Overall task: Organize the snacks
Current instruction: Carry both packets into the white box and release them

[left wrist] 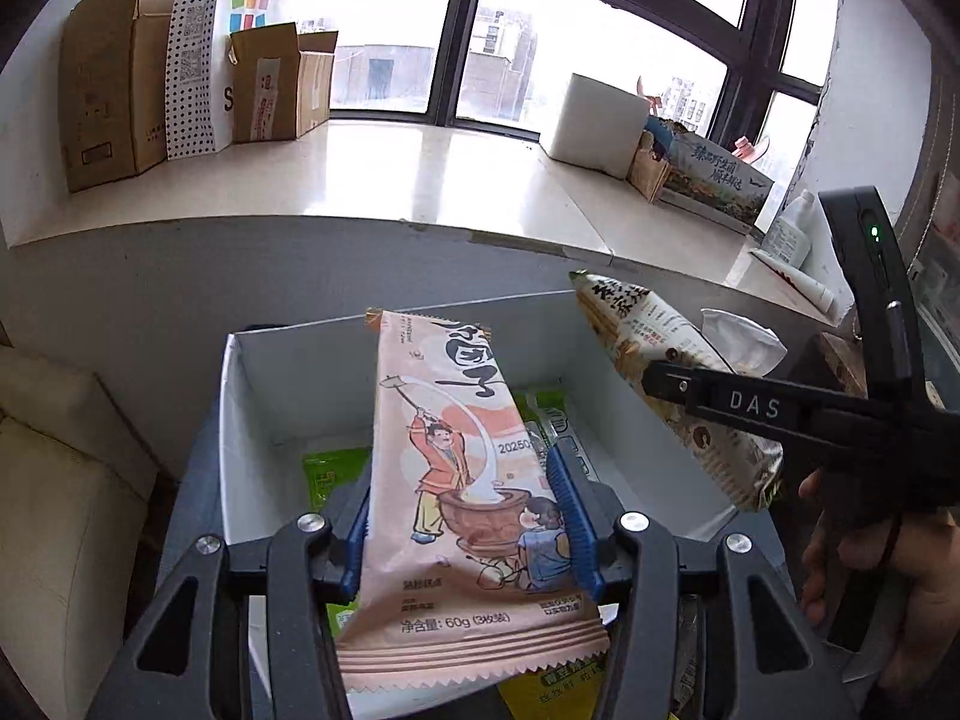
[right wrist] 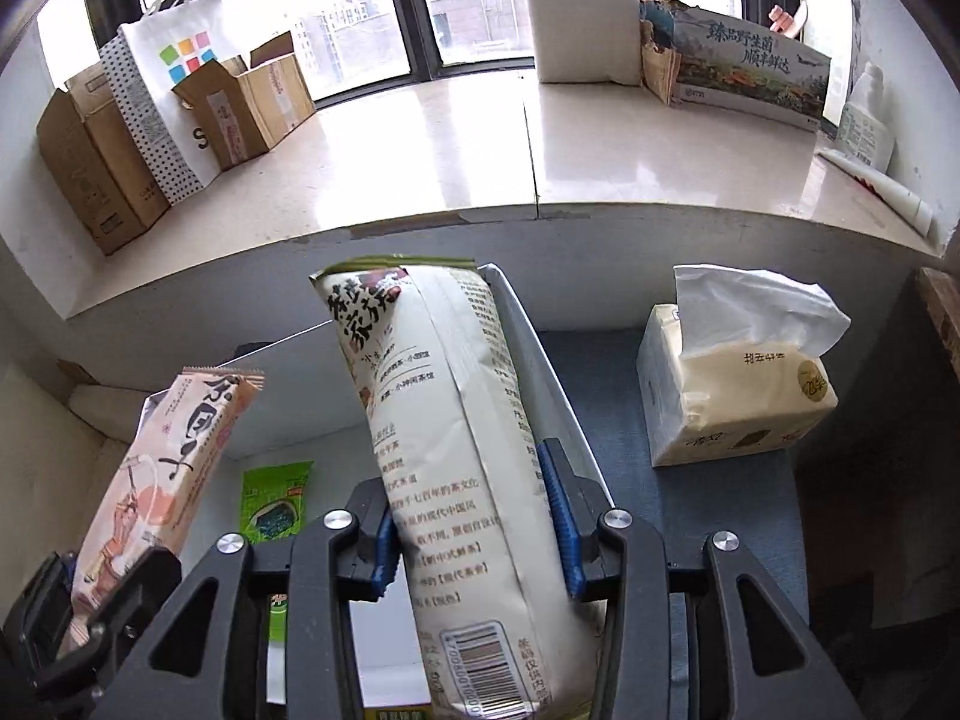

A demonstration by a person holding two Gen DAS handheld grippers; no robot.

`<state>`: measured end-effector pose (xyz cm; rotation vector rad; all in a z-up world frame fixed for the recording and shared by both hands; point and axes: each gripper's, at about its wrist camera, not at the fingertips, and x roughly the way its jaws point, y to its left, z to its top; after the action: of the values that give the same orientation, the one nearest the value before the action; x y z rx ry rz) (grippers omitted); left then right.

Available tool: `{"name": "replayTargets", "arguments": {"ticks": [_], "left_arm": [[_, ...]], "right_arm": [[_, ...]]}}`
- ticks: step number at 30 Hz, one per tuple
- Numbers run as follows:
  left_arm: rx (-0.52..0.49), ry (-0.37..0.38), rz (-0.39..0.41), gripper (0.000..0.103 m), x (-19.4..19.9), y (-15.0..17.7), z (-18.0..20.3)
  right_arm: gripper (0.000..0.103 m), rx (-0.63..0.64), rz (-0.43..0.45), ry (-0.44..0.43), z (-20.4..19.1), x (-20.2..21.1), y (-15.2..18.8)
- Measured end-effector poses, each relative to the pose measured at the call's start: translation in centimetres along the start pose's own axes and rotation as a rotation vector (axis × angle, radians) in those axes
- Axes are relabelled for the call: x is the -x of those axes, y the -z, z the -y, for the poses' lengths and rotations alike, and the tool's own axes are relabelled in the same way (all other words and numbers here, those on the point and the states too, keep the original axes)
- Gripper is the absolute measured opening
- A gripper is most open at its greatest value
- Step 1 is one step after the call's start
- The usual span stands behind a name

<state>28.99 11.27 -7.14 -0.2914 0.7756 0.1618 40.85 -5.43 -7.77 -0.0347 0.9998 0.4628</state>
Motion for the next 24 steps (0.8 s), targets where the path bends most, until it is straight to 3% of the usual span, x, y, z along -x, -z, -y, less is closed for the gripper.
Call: {"name": "replayTargets", "arguments": {"ticks": [1, 2, 3, 4, 7, 11, 16, 19, 24], "left_arm": [[-0.014, 0.006, -0.031, 0.067, -1.1, 0.2, 0.5], [-0.025, 0.003, -0.047, 0.075, -2.0, 0.3, 0.9], [-0.035, 0.005, -0.054, 0.097, -2.4, 0.6, 1.3], [-0.042, 0.017, -0.056, 0.103, -2.6, 0.8, 1.6], [-0.067, 0.026, -0.055, 0.103, -2.1, 1.4, 2.4], [-0.072, 0.023, -0.038, 0.103, -0.6, 2.0, 2.3], [-0.123, 0.002, -0.001, 0.103, 2.9, 3.1, 1.9], [-0.183, -0.030, 0.056, 0.103, 6.3, 4.6, 1.5], [-0.210, 0.002, 0.066, 0.103, 11.4, 7.7, 0.8]], "right_arm": [[0.078, -0.014, -0.024, -0.028, 0.3, -0.7, -0.2], [0.086, -0.028, -0.018, -0.042, 0.7, -0.9, -0.1], [0.086, -0.039, 0.003, -0.063, 1.0, -0.7, 0.0], [0.087, -0.043, 0.012, -0.071, 1.1, -0.6, 0.2], [0.097, 0.009, 0.030, -0.029, 0.7, 0.3, 0.7], [0.100, 0.046, 0.112, -0.043, 0.7, 2.9, 1.4], [0.103, -0.012, 0.168, -0.163, 2.0, 6.4, 2.3], [0.103, 0.011, 0.219, -0.194, 2.2, 9.9, 4.1], [0.103, 0.074, 0.286, -0.160, 2.5, 15.0, 9.3]]}}
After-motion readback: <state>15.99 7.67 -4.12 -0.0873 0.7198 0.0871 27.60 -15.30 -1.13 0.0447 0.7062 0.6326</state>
